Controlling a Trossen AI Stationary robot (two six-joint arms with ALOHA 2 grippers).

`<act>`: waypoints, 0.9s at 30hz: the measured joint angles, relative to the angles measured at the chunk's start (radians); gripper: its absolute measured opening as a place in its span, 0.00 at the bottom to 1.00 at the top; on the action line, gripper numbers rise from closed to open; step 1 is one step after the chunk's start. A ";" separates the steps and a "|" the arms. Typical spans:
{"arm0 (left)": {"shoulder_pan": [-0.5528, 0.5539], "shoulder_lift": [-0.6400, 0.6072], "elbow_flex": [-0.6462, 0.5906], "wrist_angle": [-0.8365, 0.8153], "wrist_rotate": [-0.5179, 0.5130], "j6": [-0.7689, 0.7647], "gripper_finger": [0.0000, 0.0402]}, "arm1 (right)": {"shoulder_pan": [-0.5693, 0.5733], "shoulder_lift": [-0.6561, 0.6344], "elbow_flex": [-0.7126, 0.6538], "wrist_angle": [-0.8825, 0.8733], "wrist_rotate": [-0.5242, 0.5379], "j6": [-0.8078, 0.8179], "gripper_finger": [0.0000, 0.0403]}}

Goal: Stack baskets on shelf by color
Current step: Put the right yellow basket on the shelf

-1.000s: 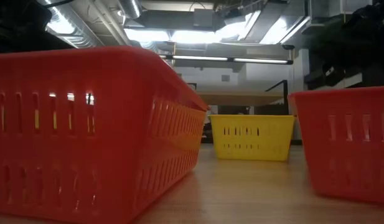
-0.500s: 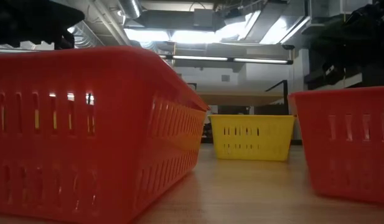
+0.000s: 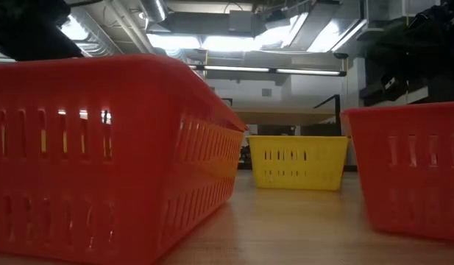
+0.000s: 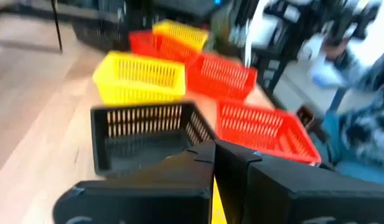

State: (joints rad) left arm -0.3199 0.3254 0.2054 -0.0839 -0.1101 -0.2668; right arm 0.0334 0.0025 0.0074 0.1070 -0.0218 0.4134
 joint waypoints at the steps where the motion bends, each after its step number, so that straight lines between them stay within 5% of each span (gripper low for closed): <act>1: 0.000 0.040 0.032 -0.024 0.003 0.009 0.00 | 0.000 0.000 0.000 0.000 0.010 0.000 0.27; 11: 0.062 0.404 0.403 -0.403 0.187 0.064 0.00 | 0.000 0.000 0.000 0.000 0.055 0.001 0.27; 20: 0.358 0.703 0.627 -0.570 0.545 0.218 0.00 | 0.000 0.000 0.000 0.000 0.055 0.003 0.27; 27: 0.495 0.903 0.718 -0.661 0.660 0.257 0.00 | 0.000 0.000 0.000 -0.015 0.048 0.004 0.27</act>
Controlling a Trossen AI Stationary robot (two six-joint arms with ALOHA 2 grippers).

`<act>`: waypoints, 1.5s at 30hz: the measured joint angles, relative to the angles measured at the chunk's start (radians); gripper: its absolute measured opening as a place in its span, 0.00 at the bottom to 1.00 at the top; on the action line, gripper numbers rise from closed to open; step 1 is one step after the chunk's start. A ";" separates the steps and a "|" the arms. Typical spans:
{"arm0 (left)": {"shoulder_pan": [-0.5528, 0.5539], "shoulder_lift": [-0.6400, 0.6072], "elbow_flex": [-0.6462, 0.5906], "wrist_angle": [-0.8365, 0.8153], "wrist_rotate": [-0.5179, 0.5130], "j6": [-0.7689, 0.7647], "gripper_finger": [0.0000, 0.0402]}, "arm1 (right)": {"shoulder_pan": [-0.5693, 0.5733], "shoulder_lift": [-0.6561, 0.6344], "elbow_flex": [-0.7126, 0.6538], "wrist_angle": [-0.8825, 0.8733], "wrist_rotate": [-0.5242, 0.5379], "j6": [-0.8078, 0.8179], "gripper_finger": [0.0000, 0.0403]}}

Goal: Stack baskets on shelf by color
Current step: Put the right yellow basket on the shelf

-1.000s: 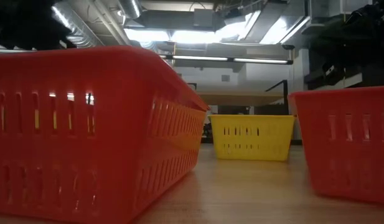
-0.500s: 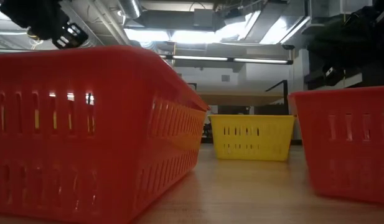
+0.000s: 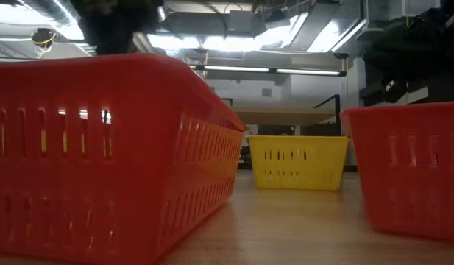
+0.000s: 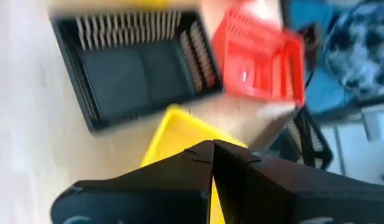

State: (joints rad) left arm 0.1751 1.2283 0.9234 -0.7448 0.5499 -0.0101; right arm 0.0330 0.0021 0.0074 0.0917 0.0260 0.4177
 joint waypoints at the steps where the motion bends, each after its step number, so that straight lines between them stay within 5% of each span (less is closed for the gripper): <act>1: -0.012 0.028 0.005 -0.026 -0.019 0.004 0.00 | 0.000 0.000 0.000 -0.006 0.000 0.000 0.27; 5: -0.079 0.128 0.012 -0.079 -0.113 0.020 0.00 | 0.000 0.000 0.000 -0.013 0.000 -0.004 0.27; 16: -0.338 0.261 0.013 -0.068 0.037 -0.037 0.00 | 0.000 0.000 0.000 -0.016 0.000 -0.006 0.27; 35: -0.580 0.401 0.013 0.234 0.040 -0.122 0.00 | 0.000 0.006 0.000 -0.065 -0.001 0.013 0.27; 45: -0.553 0.491 0.013 0.200 -0.335 -0.092 0.00 | 0.000 0.006 0.000 -0.065 -0.001 0.024 0.27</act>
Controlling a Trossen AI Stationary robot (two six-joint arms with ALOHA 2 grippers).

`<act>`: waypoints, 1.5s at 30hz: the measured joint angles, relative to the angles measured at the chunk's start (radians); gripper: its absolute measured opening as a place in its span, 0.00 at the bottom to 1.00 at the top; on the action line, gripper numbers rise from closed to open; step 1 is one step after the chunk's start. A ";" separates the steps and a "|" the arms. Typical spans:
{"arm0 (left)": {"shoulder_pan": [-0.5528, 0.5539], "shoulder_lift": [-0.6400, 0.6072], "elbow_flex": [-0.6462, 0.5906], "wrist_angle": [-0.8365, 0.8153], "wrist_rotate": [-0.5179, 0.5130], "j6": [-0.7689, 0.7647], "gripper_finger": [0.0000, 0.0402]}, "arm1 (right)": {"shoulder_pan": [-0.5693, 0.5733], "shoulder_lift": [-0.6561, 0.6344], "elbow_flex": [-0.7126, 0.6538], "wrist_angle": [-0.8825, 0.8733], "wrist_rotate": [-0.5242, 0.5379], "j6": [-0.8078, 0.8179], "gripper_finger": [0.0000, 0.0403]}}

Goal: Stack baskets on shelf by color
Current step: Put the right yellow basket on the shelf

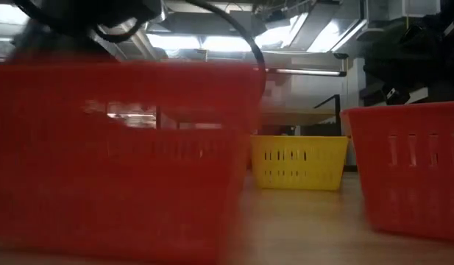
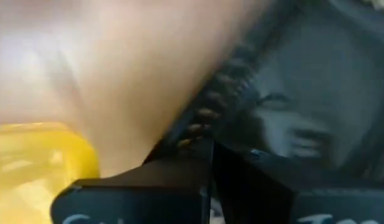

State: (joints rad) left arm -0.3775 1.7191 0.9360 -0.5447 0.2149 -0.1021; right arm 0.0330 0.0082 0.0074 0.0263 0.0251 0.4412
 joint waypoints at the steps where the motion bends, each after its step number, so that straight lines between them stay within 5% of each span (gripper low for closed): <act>1: 0.010 -0.005 0.000 -0.006 -0.037 0.013 0.00 | 0.000 0.000 0.000 0.000 0.000 0.000 0.27; 6: 0.082 -0.018 0.000 -0.065 -0.239 0.100 0.00 | 0.000 0.000 0.000 0.000 0.000 -0.002 0.27; 10: 0.150 -0.019 0.001 -0.179 -0.307 0.107 0.00 | 0.000 0.000 0.000 -0.001 0.000 -0.003 0.27; 24: 0.158 -0.221 0.122 -0.327 -0.393 -0.010 0.00 | 0.000 0.002 0.000 0.113 0.026 -0.001 0.27; 30: 0.164 -0.283 0.129 -0.308 -0.380 0.017 0.00 | 0.013 0.039 0.115 0.138 -0.108 -0.097 0.27; 36: 0.181 -0.301 0.129 -0.283 -0.381 0.053 0.00 | 0.050 0.194 0.373 -0.192 -0.113 -0.117 0.27; 45: 0.234 -0.301 0.129 -0.271 -0.381 0.064 0.00 | 0.202 0.683 0.771 -0.672 -0.126 0.053 0.27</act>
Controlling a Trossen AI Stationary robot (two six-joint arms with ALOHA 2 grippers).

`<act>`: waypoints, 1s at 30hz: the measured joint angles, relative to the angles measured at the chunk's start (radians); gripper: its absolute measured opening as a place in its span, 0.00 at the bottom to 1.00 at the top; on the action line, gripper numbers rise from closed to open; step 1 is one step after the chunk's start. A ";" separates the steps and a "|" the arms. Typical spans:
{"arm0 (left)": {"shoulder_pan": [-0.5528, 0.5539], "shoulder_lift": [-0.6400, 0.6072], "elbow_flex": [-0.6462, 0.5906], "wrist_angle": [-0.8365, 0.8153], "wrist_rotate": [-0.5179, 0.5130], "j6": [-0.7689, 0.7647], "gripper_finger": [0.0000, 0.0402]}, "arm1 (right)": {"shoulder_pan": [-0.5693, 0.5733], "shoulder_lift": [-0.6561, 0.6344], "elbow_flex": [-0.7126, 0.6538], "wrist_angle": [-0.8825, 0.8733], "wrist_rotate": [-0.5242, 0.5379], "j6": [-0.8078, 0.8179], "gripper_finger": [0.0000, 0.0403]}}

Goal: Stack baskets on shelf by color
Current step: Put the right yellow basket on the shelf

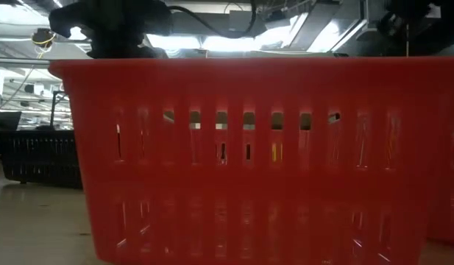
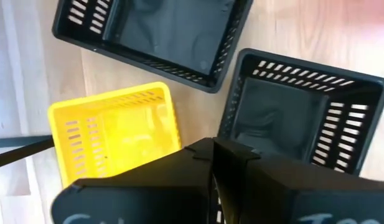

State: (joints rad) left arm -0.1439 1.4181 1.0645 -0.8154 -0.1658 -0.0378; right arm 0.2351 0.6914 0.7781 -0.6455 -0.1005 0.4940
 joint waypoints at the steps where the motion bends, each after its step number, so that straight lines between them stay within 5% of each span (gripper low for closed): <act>1: 0.005 0.000 0.000 0.000 0.000 0.005 0.00 | 0.026 0.057 0.037 -0.068 0.006 0.037 0.27; 9: 0.057 0.000 0.000 0.009 0.000 0.049 0.00 | 0.226 0.431 0.208 -0.487 0.002 0.385 0.27; 20: 0.096 0.000 0.000 0.027 -0.001 0.050 0.00 | 0.413 0.614 0.246 -0.486 -0.027 0.704 0.27; 30: 0.081 0.001 0.000 0.030 0.000 0.049 0.00 | 0.508 0.774 0.246 -0.388 -0.017 0.756 0.27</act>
State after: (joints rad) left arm -0.0628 1.4189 1.0645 -0.7851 -0.1658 0.0112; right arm 0.7427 1.4652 1.0245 -1.0331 -0.1180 1.2503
